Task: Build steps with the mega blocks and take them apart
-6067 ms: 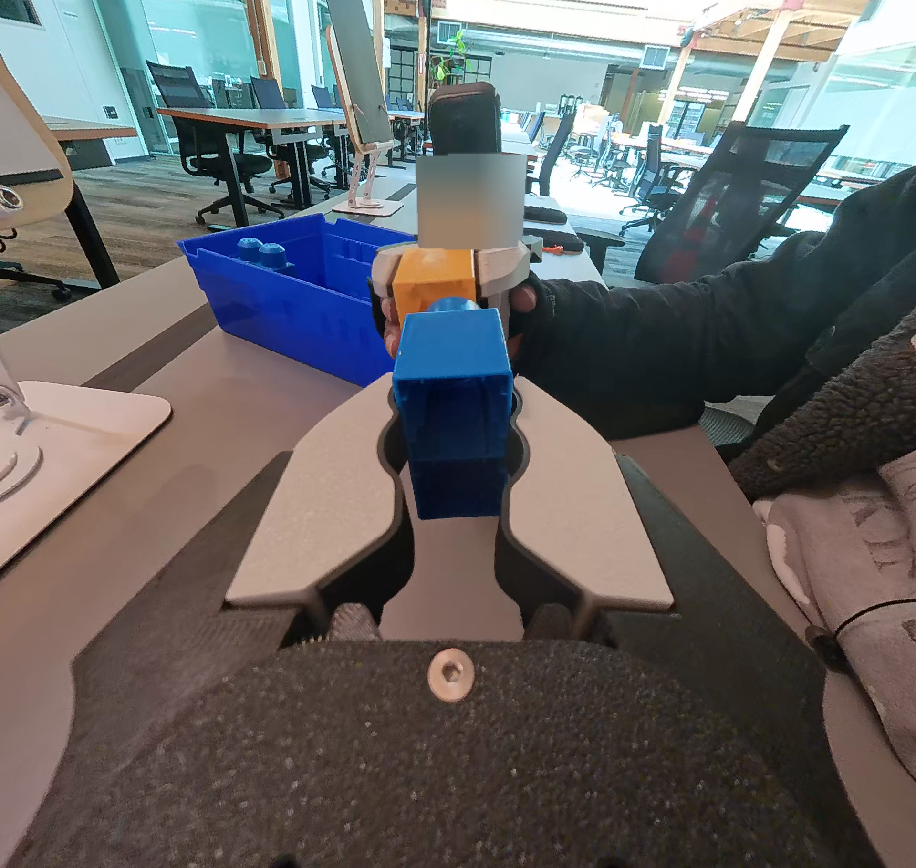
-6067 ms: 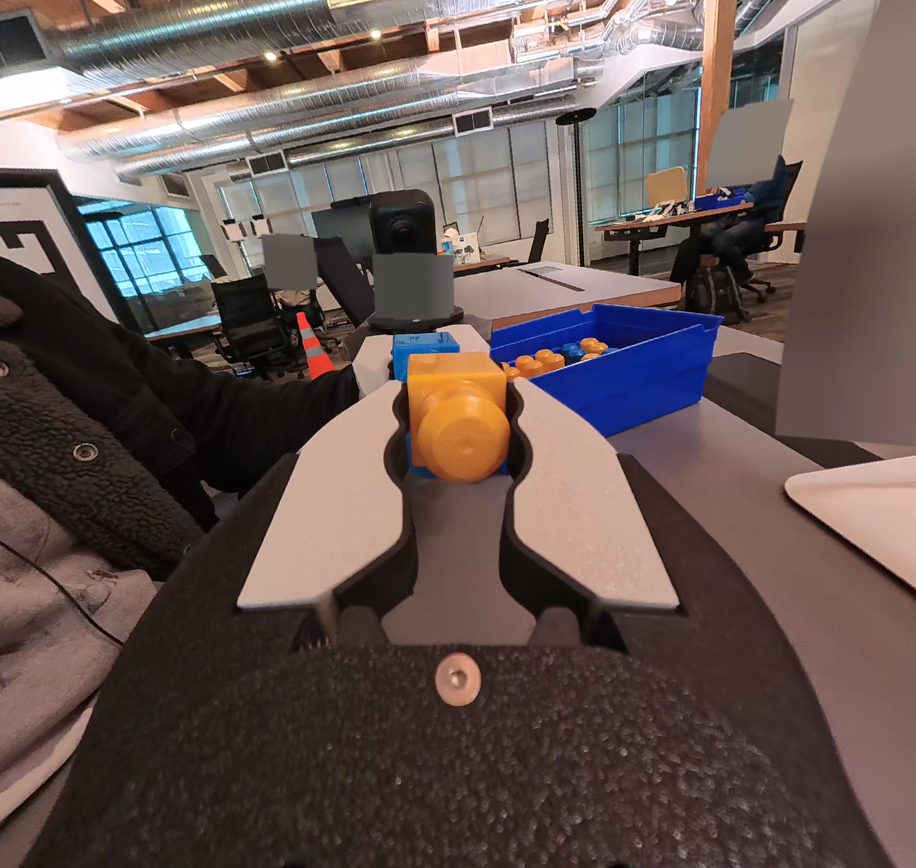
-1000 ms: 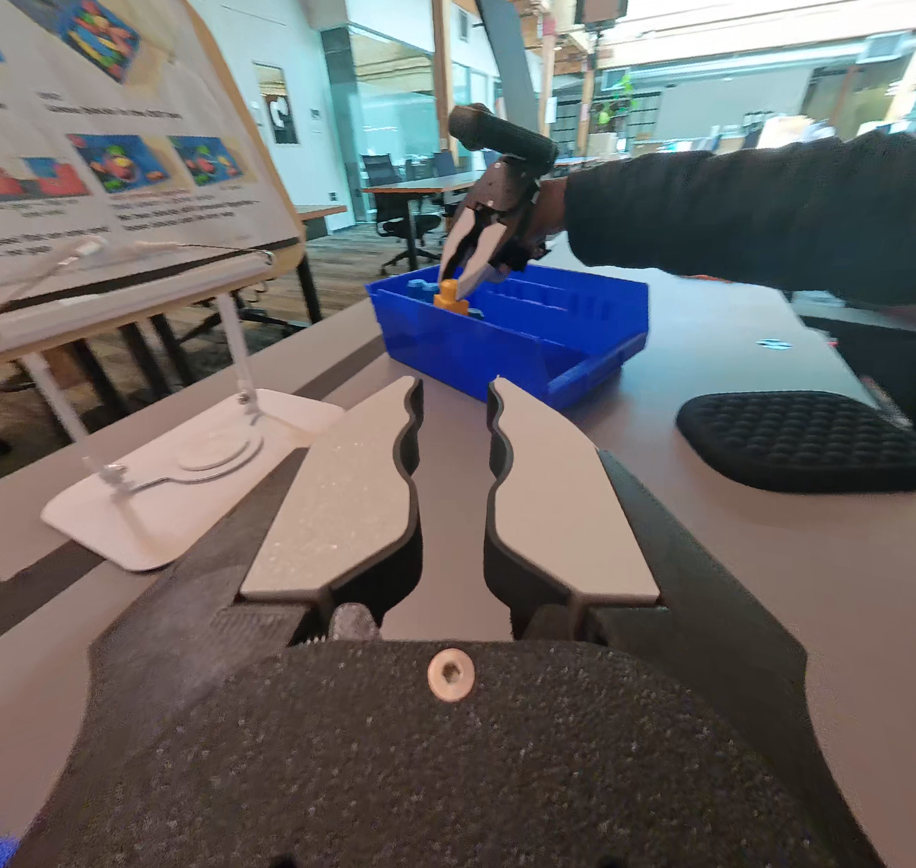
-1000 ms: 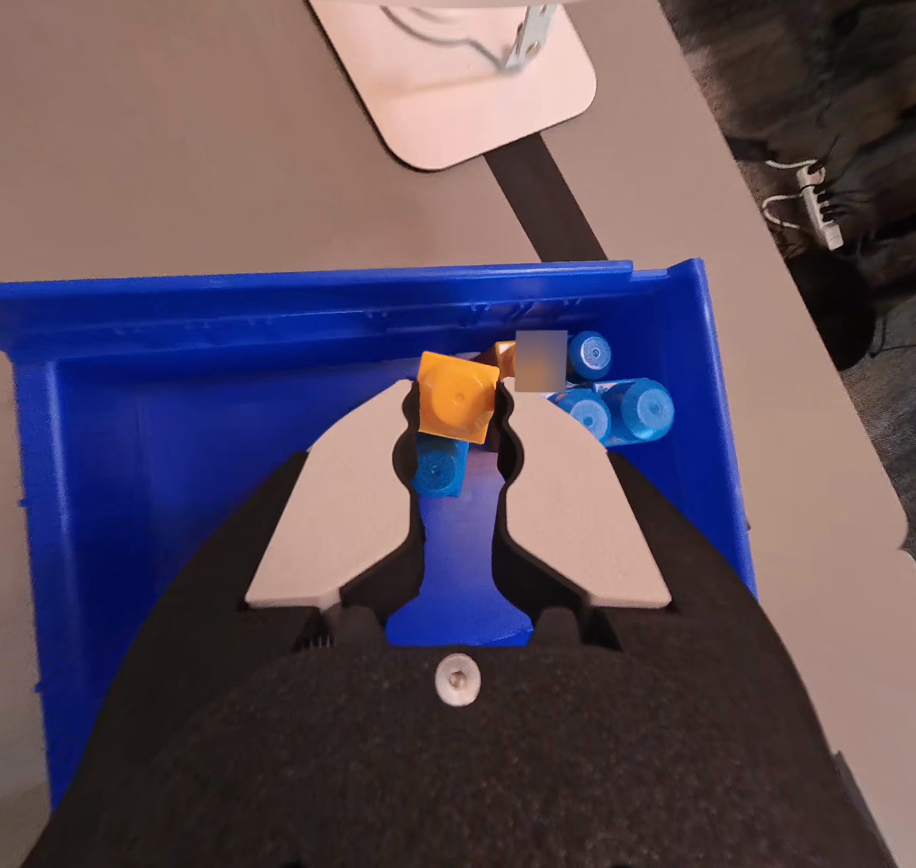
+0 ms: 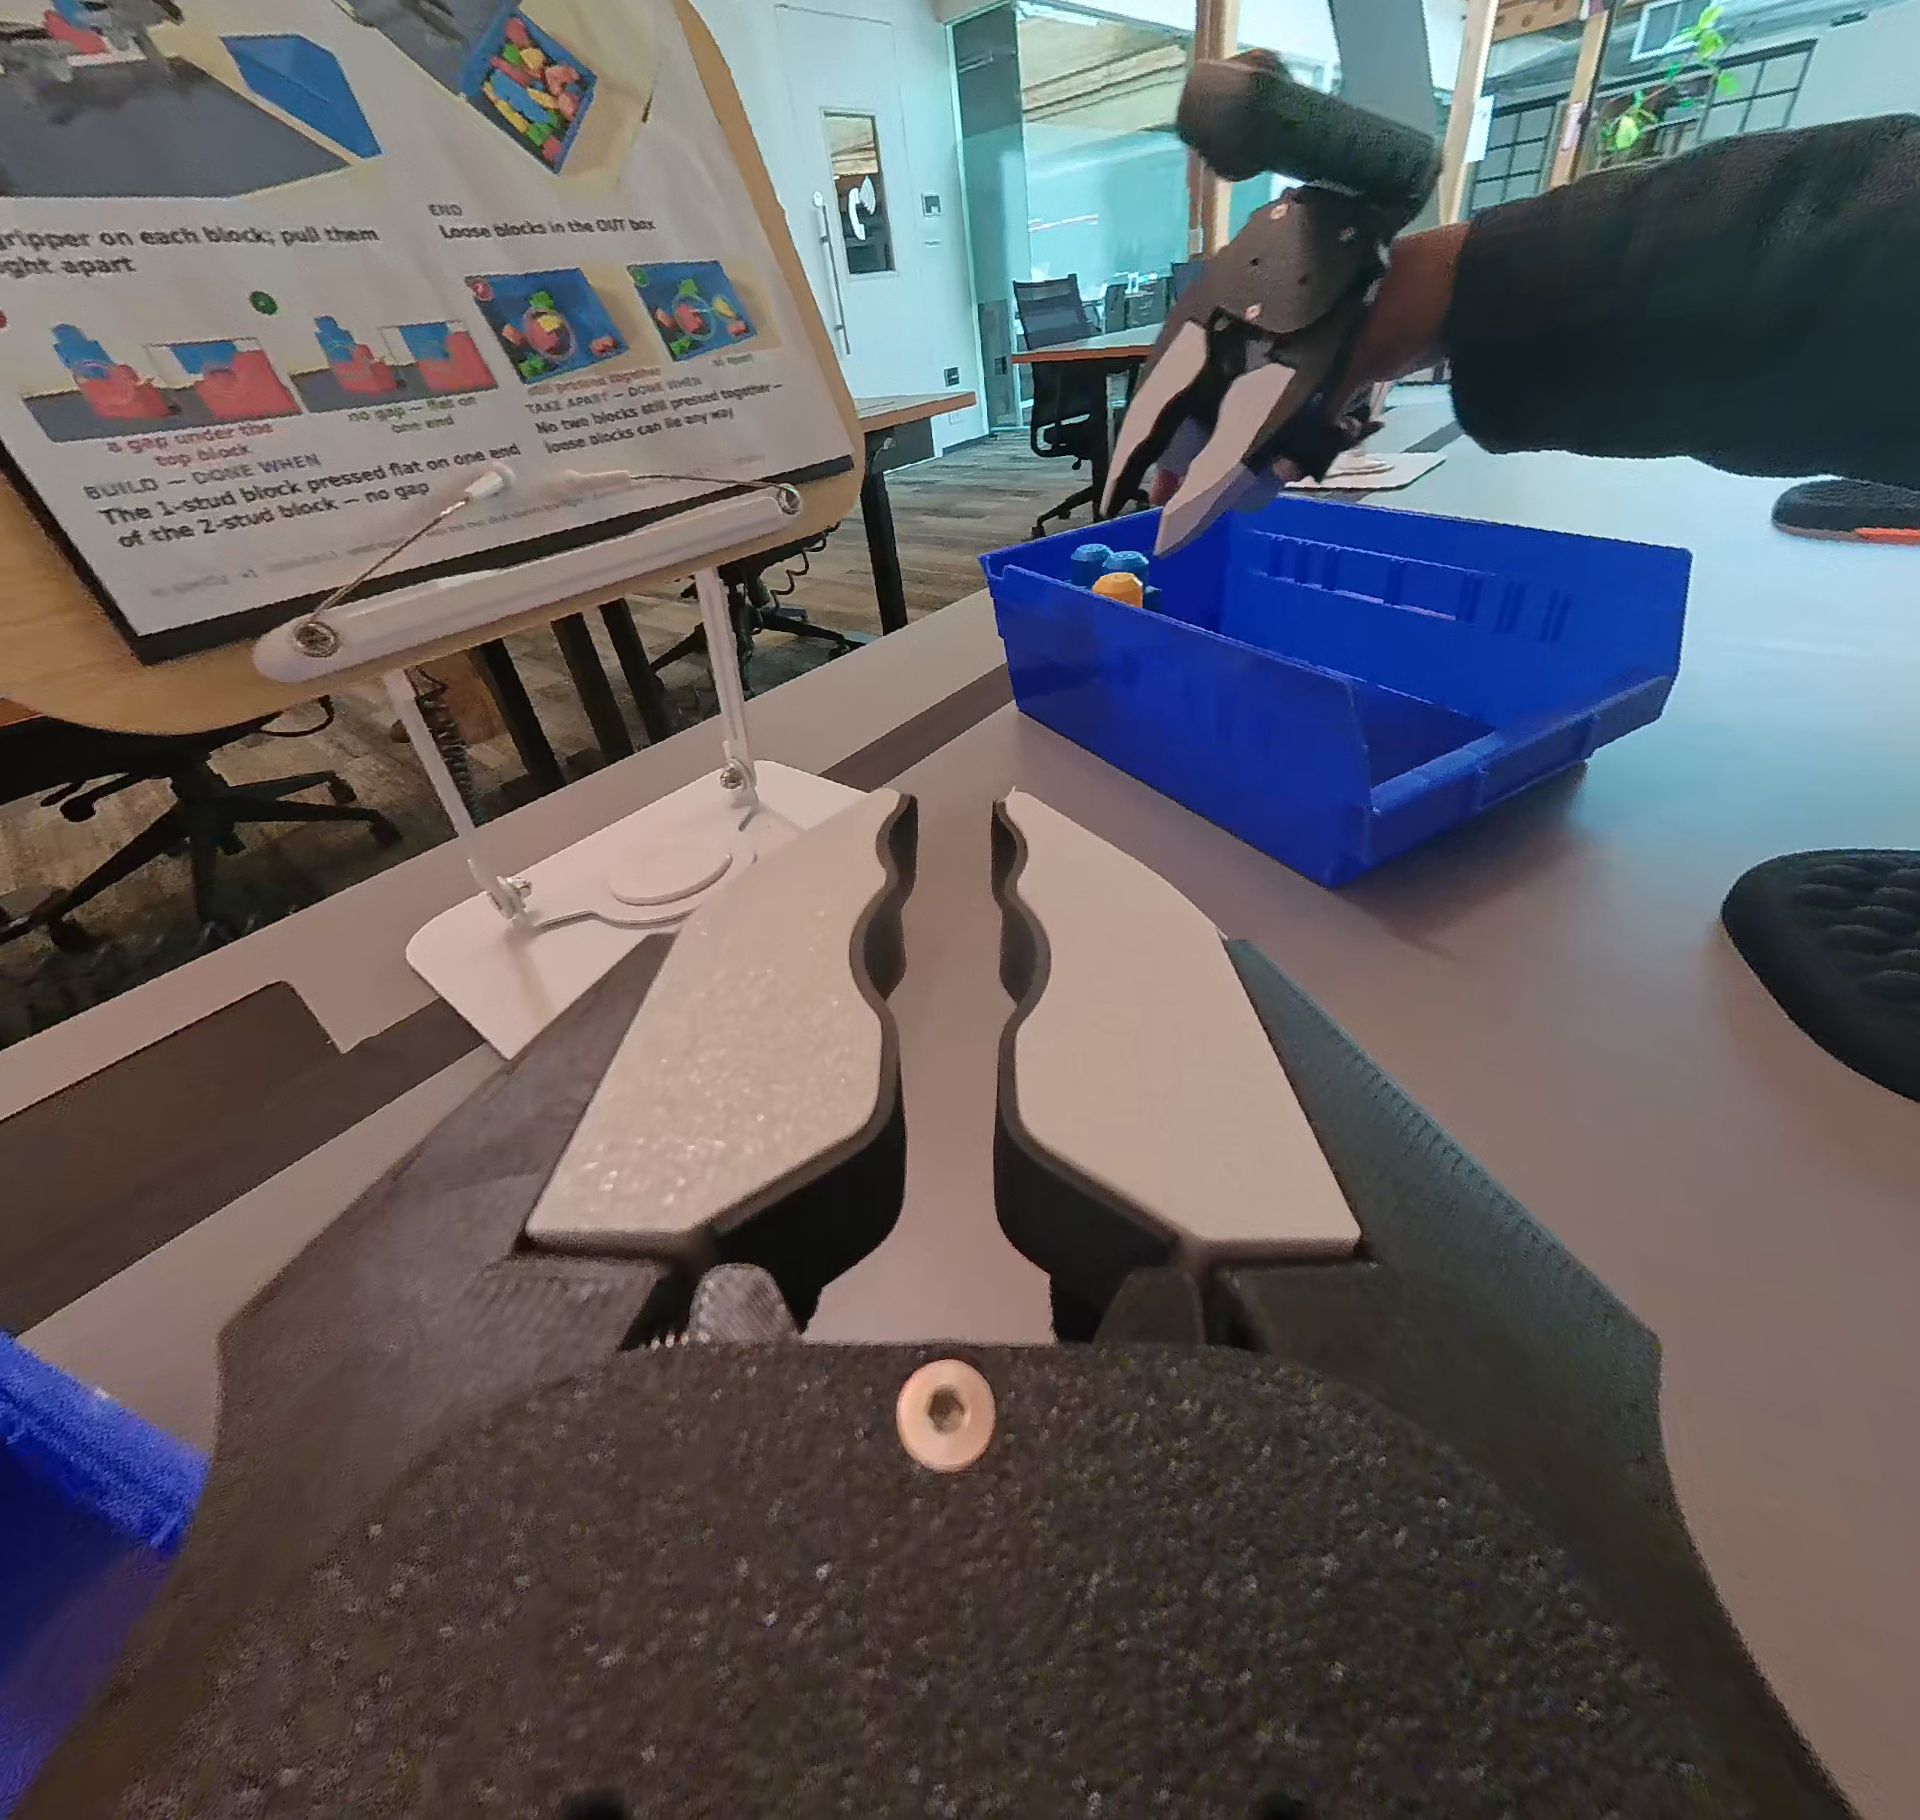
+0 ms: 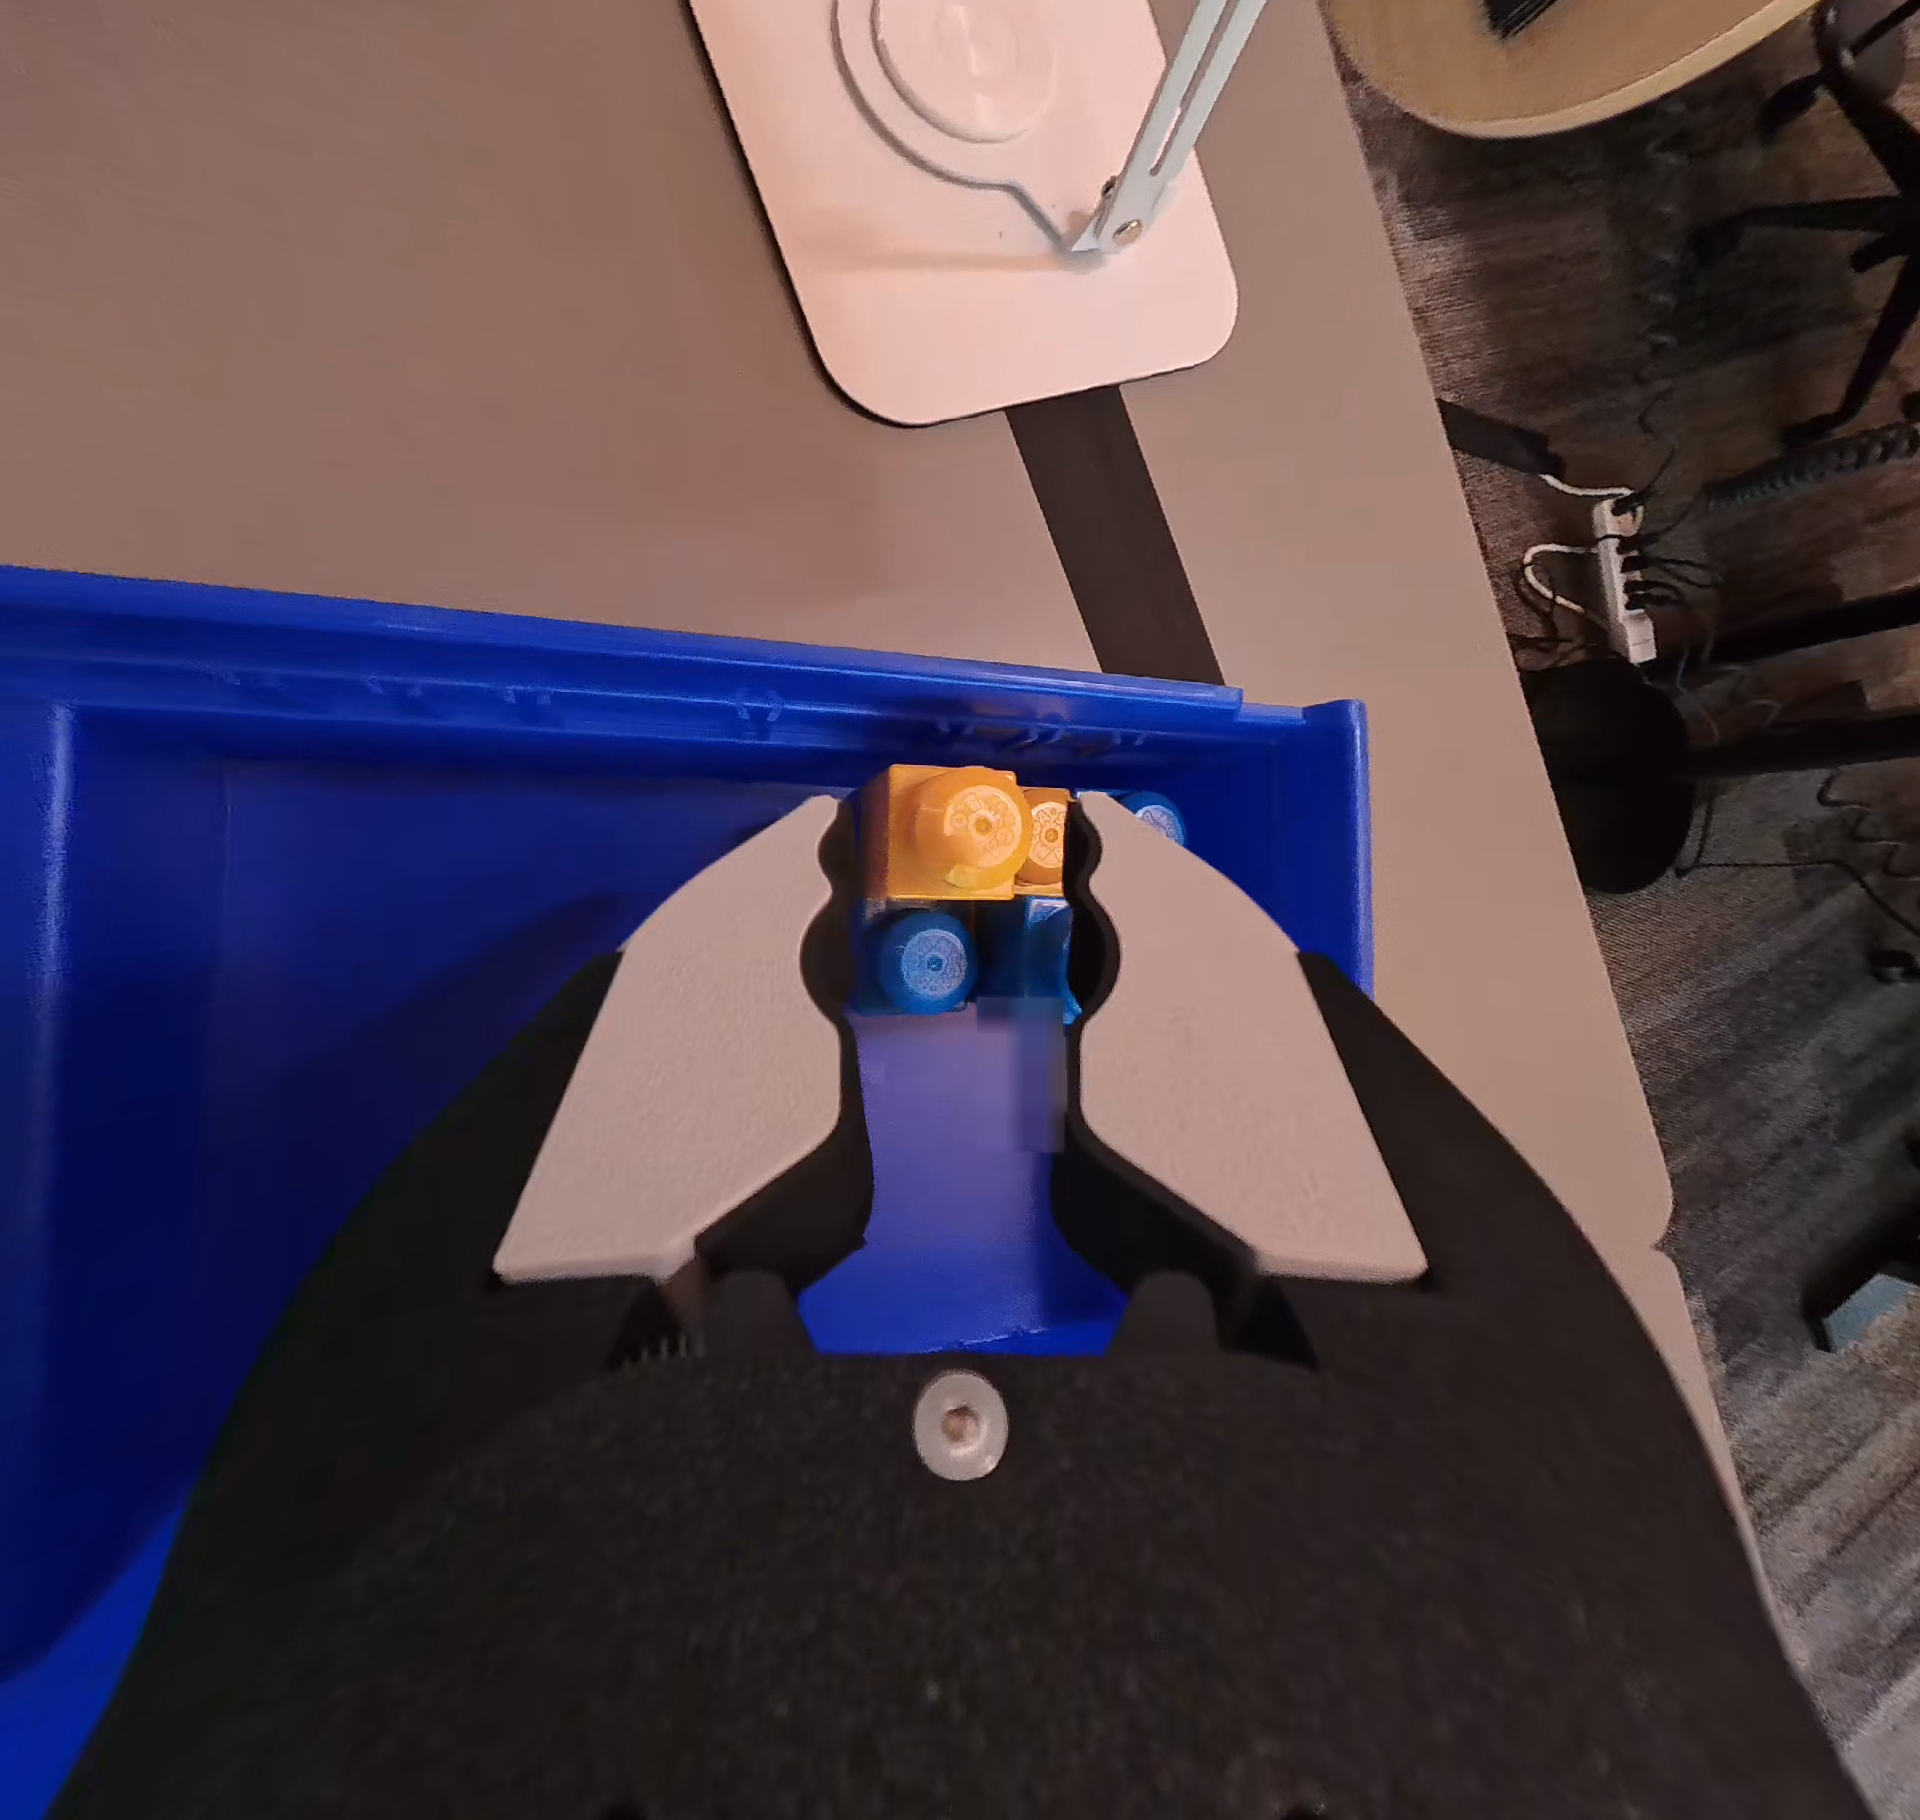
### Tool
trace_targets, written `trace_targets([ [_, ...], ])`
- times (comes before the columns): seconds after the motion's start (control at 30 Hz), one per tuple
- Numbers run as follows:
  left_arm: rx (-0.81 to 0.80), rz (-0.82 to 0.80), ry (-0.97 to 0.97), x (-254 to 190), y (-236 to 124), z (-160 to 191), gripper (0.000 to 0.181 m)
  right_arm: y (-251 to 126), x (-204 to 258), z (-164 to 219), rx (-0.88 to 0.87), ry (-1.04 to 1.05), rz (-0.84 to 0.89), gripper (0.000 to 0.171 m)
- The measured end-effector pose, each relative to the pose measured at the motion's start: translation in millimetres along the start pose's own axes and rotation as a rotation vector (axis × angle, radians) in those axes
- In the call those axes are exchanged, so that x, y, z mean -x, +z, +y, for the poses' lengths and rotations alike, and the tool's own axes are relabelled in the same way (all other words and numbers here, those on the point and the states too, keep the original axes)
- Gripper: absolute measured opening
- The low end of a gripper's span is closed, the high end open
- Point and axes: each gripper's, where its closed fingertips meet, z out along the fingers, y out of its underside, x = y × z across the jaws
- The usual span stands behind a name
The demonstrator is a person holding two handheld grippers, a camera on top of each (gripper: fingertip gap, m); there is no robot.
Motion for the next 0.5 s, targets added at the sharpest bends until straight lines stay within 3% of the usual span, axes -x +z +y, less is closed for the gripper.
trace_targets([
  [0.17, 0.001, -0.031, -0.044, 11.0, -4.5, -4.4, 0.014, -0.4, 7.6, 14.1, 0.054, 0.037, 0.045, 0.04],
  [0.4, -0.019, -0.078, -0.039, 23.7, -11.8, -12.5, 0.013, 26.7, 12.5, 41.9, 0.157, 0.105, 0.075, 0.041],
  [0.5, -0.02, -0.086, -0.045, 26.5, -13.3, -13.1, 0.013, 34.9, 10.6, 46.0, 0.184, 0.116, 0.104, 0.032],
])
